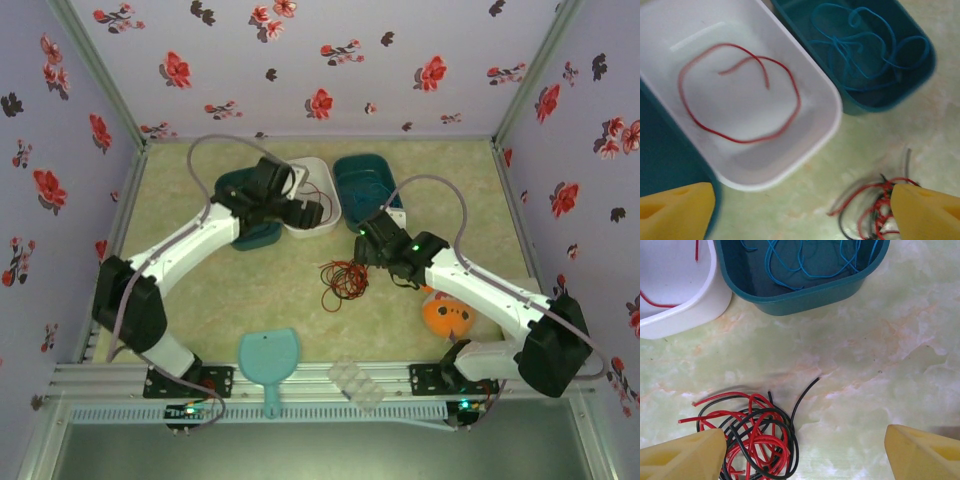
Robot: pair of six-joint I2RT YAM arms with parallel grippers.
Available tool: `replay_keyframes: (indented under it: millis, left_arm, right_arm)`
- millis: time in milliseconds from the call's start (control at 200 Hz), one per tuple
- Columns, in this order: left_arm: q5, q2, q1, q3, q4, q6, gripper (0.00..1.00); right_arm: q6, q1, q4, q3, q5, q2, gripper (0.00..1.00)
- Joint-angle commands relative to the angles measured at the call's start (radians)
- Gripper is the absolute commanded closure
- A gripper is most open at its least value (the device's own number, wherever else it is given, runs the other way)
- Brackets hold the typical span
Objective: Untangle the cables
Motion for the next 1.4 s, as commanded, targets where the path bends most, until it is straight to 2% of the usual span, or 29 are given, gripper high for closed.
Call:
replay_keyframes:
  millis: [0,145,235,540,775,955,1395]
  left_arm:
    - [0.048,-0.084,-0.053,-0.163,0.195,-0.053,0.14]
    - [0.059,-0.147,-0.113,-0.381,0.406,-0.135,0.22]
    - [0.059,-0.143,-0.142,-0.459,0.485,-0.168,0.27]
    - [0.133,-0.005,-0.172,-0.524,0.699,-0.227,0.4]
    - [0.153,0.085,-0.175,-0.49,0.719,-0.22,0.47]
    - [0.162,0.109,-0.177,-0.484,0.701,-0.209,0.58]
    - [0.18,0.182,-0.19,-0.438,0.712,-0.203,0.6]
  right_arm:
    - [0.028,-0.004,0.031,-0.016,-0.001,0.006,0.16]
    - [0.032,-0.006,0.039,-0.009,-0.037,0.055,0.16]
    - [0.033,-0.009,0.042,0.007,-0.039,0.09,0.15]
    - [0.032,-0.029,0.086,0.029,-0.087,0.193,0.15]
    - [0.038,-0.042,0.104,0.021,-0.099,0.213,0.14]
    - [0.042,-0.053,0.111,0.013,-0.113,0.219,0.14]
    - [0.042,-0.061,0.124,0.013,-0.15,0.242,0.14]
